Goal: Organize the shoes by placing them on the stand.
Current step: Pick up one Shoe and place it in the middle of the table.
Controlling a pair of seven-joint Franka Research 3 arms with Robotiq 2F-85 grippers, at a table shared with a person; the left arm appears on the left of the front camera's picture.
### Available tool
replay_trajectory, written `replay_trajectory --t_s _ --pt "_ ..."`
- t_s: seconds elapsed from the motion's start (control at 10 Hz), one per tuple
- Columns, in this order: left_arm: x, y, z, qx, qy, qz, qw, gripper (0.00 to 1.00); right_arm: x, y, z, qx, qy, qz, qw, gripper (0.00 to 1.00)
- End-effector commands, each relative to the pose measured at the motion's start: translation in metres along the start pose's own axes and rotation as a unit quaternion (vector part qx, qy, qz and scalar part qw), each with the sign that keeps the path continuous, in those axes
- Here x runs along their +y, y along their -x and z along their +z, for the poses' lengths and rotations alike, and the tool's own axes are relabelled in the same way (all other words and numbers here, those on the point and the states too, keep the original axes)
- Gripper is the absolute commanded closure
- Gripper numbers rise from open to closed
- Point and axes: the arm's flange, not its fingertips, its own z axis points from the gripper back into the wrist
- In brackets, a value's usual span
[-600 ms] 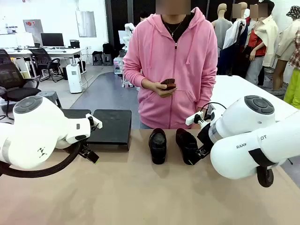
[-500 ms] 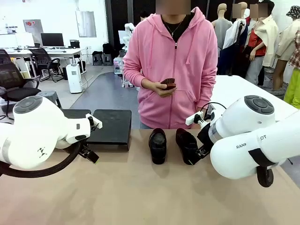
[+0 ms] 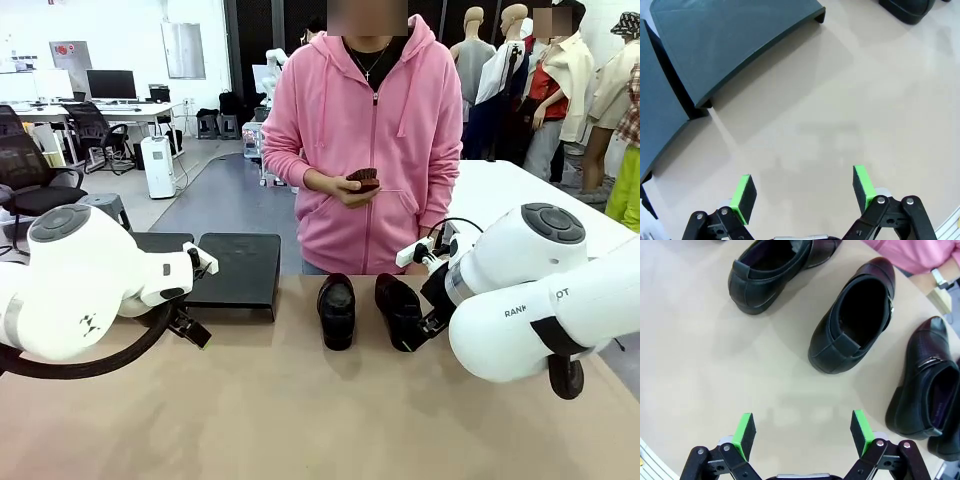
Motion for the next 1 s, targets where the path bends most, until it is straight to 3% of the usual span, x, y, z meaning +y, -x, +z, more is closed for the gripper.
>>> replay_trajectory --t_s 0.0,0.6,0.7,0.9 --pt "0.000 0.000 0.000 0.000 0.000 0.000 1.000 0.00 0.000 0.000 0.000 0.000 0.000 0.000 1.000 0.00" --pt "0.000 0.000 0.000 0.000 0.000 0.000 1.000 0.00 0.000 0.000 0.000 0.000 0.000 0.000 1.000 0.00" --pt "0.001 0.004 0.035 -0.016 0.038 -0.012 0.999 0.00 0.009 -0.012 0.027 -0.014 -0.007 0.007 1.000 0.00" --pt "0.001 0.010 0.111 -0.007 0.042 0.116 0.992 0.00 0.014 -0.014 0.119 0.007 -0.012 -0.056 0.998 0.00"
